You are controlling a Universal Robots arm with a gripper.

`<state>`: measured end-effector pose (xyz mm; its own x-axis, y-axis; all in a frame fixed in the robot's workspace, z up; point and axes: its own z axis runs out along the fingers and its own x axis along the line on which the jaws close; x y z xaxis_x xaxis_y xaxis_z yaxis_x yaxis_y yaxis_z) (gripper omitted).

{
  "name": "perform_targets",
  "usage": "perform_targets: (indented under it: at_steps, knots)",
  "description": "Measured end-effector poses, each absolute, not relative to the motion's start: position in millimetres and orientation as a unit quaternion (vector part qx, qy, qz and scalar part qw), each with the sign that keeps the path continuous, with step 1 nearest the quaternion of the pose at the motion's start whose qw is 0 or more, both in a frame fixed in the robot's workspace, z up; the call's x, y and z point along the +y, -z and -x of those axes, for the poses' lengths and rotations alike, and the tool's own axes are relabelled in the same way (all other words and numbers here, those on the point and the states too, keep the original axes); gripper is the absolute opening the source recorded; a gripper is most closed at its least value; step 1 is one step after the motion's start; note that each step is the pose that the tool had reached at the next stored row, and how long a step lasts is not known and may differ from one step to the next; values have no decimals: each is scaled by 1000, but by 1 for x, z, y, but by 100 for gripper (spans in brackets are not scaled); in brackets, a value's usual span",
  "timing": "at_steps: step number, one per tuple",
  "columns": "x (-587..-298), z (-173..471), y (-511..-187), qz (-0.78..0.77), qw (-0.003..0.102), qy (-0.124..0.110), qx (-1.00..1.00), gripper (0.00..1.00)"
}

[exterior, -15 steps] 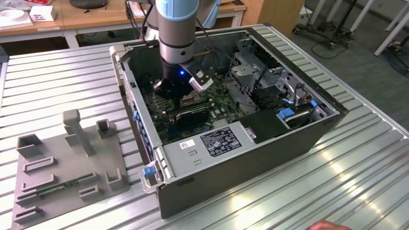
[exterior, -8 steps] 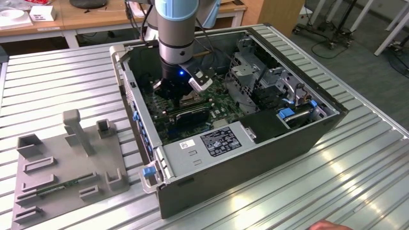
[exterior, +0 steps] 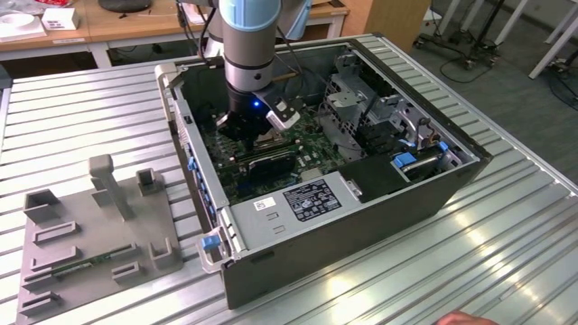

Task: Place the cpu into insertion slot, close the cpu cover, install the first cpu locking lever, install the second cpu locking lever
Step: 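Install the second cpu locking lever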

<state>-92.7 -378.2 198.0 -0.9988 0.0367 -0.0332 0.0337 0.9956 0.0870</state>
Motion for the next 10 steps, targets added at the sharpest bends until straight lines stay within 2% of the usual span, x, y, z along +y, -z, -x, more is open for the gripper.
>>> perform_targets:
  at_steps: [10]
  knots:
    - [-378, 93, -198, -18, 17, -44, 999, 11]
